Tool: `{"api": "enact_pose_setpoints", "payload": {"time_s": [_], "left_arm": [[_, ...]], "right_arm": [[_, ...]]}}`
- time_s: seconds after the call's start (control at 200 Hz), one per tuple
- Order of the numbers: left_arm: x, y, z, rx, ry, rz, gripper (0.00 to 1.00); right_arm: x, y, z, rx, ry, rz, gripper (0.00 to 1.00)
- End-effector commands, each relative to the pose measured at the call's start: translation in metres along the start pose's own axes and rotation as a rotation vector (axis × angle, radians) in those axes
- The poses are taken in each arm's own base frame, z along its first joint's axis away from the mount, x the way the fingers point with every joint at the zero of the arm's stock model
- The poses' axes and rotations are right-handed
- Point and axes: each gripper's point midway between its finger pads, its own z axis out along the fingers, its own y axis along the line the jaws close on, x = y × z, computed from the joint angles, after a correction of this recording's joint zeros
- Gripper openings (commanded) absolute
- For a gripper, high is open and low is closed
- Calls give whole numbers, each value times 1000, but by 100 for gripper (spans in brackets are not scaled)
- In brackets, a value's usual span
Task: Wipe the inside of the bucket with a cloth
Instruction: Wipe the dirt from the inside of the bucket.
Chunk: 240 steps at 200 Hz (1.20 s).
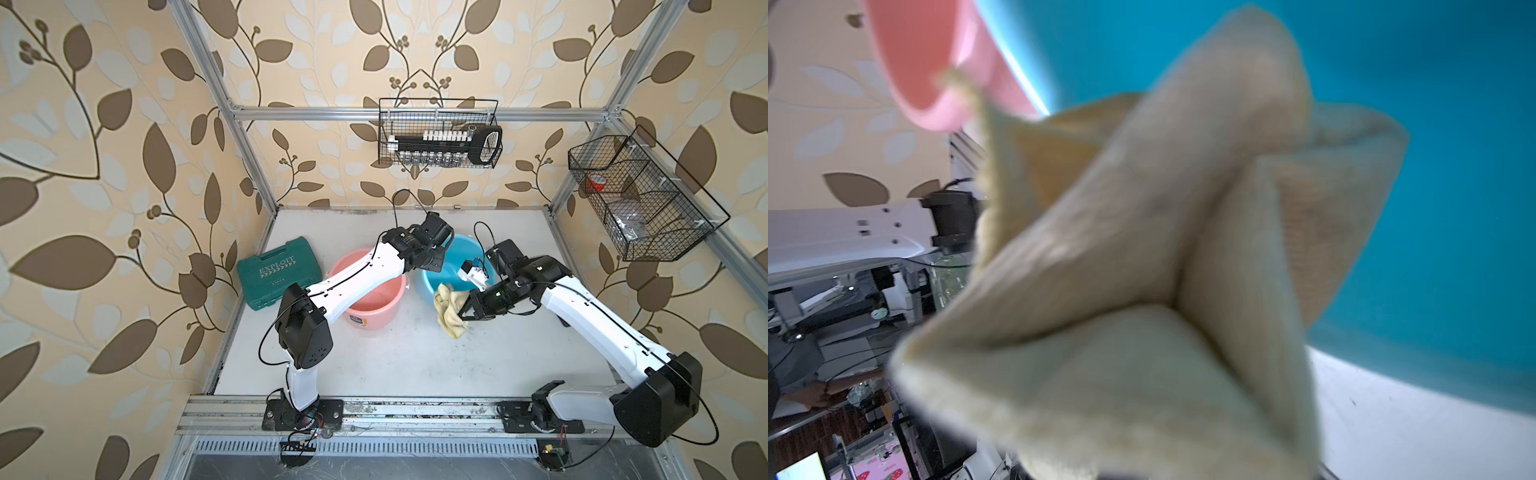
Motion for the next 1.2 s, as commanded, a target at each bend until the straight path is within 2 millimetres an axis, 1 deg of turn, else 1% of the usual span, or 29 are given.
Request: {"api": "enact_pose_setpoints", "payload": {"time_s": [0.0,0.075,0.17,0.245,0.31,0.4,0.445,0.49,0.545,0.635,0.68,0.78,0.92,0.98,1.04,1.09,1.145,1.195], "left_arm": [[-44,2,-32,34,-149,-63,0],[-48,5,-33,34,-152,-71,0],[-51,7,-37,28,-162,-64,0],[-52,9,-38,17,-167,-50,0],[-52,12,-41,-2,-174,-37,0],[-51,16,-43,-28,-184,-7,0],[-49,17,-44,-41,-188,12,0],[-48,17,-45,-54,-191,31,0],[-46,16,-45,-61,-194,42,0],[-42,10,-46,-48,-195,52,0],[-41,7,-46,-48,-200,60,0],[-38,-2,-46,-45,-200,84,0],[-37,-14,-52,-41,-207,98,0],[-37,-17,-55,-45,-207,97,0],[-36,-19,-57,-54,-199,95,0],[-36,-20,-61,-61,-192,92,0],[-35,-19,-63,-68,-184,80,0],[-34,-18,-64,-74,-178,72,0]], "right_arm": [[36,-45,-12,257,44,115,0],[43,-69,-34,431,11,154,0],[42,-88,-67,600,-78,184,0],[39,-103,-99,752,-156,200,0],[35,-112,-128,873,-235,203,0],[19,-107,-158,909,-394,186,0],[10,-99,-168,880,-477,178,0],[-2,-86,-174,815,-555,155,0],[-17,-67,-174,702,-628,106,0],[-46,-25,-159,456,-687,-5,0],[-58,-8,-150,361,-690,-41,0],[-83,14,-134,234,-684,-84,0],[-114,31,-112,101,-674,-113,0],[-126,32,-100,82,-658,-110,0],[-137,23,-90,113,-647,-91,0],[-145,9,-82,170,-637,-61,0],[-148,-7,-75,244,-623,-29,0],[-148,-27,-69,333,-605,5,0]]}}
